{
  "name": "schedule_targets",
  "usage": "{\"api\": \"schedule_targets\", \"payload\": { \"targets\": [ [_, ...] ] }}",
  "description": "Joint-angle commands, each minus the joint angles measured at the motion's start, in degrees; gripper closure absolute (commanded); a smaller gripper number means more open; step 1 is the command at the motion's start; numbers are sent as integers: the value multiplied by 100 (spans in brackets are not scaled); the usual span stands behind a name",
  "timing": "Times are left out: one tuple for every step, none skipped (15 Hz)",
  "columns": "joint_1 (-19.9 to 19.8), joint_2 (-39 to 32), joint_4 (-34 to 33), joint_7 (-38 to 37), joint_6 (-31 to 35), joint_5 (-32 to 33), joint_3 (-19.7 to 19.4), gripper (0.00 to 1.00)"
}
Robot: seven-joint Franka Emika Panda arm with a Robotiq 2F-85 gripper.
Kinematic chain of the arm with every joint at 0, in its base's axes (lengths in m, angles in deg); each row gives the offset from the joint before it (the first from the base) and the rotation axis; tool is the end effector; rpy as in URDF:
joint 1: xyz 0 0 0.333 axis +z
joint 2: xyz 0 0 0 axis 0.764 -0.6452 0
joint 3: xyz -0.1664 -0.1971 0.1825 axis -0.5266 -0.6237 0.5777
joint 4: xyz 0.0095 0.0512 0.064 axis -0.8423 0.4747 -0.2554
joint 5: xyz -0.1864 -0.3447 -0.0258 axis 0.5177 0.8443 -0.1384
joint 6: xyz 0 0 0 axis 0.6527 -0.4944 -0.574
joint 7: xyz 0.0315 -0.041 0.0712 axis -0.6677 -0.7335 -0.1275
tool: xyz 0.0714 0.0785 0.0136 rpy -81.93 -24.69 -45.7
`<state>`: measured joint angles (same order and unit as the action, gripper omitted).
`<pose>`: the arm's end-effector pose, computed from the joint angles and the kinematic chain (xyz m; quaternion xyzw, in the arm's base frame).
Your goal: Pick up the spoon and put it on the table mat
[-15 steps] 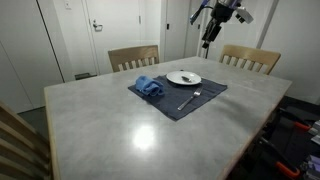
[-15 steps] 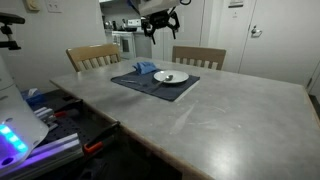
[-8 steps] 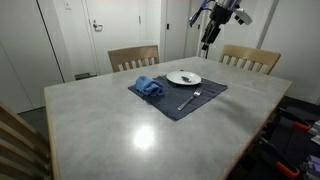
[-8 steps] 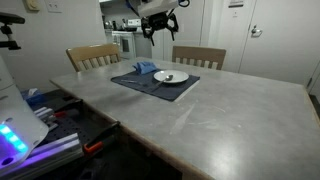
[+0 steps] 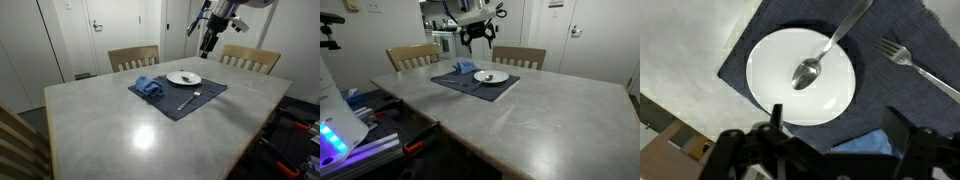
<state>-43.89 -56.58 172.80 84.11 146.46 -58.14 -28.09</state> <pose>0.4907 -0.0418 0.3003 0.9164 0.3640 0.1560 0.0581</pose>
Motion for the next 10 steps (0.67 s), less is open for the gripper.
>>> {"api": "schedule_targets", "payload": {
  "targets": [
    [20,-410,-194,94,-3,-113,45,0],
    [34,-506,-195,-46,82,36,18,0],
    [-339,-576,-204,-344,82,401,345,0],
    [-358,-654,-228,-523,75,643,340,0],
    [-411,-716,-258,-700,47,858,389,0],
    [-469,-792,-290,-809,64,996,458,0],
    [-522,-861,-314,-896,69,1087,533,0],
    [-569,-953,-350,-982,112,1181,588,0],
    [-593,-1030,-396,-1121,92,1312,603,0],
    [-607,-1121,-461,-1294,56,1413,608,0]
  ]
}}
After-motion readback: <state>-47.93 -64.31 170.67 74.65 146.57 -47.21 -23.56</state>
